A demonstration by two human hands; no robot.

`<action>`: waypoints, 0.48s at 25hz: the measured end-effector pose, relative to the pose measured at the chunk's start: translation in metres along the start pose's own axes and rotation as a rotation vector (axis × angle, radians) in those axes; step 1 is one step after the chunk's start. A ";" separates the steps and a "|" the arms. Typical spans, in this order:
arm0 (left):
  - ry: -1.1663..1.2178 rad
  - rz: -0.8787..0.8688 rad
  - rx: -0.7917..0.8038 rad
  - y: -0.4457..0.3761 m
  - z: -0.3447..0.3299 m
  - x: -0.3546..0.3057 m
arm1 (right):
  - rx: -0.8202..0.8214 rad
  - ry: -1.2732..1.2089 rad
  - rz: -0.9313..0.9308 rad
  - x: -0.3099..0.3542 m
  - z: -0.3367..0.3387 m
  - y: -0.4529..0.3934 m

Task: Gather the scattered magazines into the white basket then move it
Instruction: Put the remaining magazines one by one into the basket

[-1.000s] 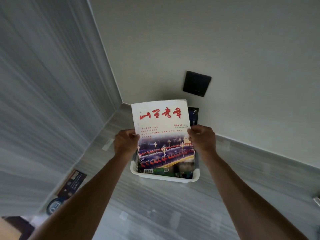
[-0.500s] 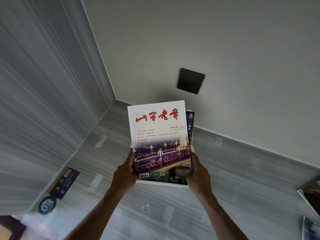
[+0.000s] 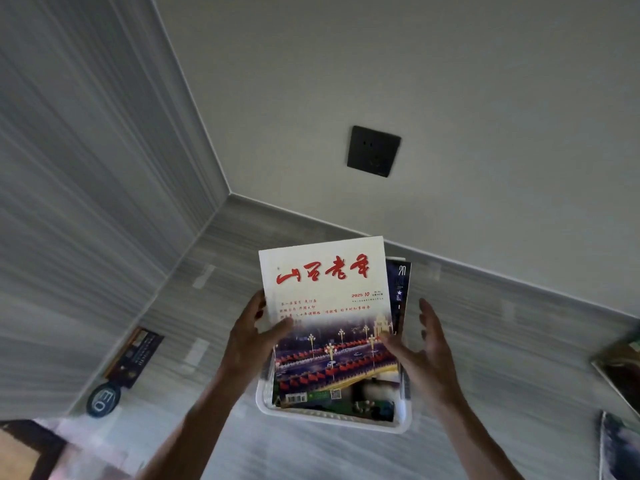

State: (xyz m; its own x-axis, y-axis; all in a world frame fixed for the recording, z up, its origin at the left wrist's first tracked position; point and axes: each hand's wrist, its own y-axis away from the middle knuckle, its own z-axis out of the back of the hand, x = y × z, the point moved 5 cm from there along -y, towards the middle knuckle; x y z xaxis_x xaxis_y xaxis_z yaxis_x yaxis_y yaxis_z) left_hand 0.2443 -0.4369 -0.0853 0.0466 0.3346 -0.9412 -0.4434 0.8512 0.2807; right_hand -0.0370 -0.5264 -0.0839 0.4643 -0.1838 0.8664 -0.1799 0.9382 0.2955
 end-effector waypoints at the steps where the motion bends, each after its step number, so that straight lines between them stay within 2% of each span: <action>1: 0.107 0.035 0.022 -0.014 -0.005 -0.010 | 0.018 -0.165 -0.041 0.011 -0.003 -0.016; 3: 0.237 0.101 0.032 -0.037 -0.017 -0.019 | 0.093 -0.421 -0.071 0.024 -0.012 -0.041; 4: 0.258 0.139 0.013 -0.044 -0.020 -0.019 | 0.136 -0.451 -0.070 0.028 -0.017 -0.050; 7: 0.238 0.191 -0.014 -0.051 -0.026 -0.012 | 0.184 -0.329 -0.005 0.026 -0.028 -0.055; 10: 0.251 0.102 -0.020 -0.046 -0.032 -0.020 | 0.069 -0.363 0.094 0.024 -0.026 -0.046; 12: 0.294 -0.003 -0.026 -0.036 -0.027 -0.031 | 0.068 -0.432 0.196 0.032 -0.022 -0.035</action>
State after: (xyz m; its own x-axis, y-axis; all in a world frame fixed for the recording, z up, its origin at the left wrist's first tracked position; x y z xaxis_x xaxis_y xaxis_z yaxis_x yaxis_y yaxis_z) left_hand 0.2346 -0.4888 -0.0716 -0.2121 0.1970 -0.9572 -0.4667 0.8401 0.2764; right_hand 0.0036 -0.5584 -0.0750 0.0157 -0.1244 0.9921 -0.2914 0.9486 0.1236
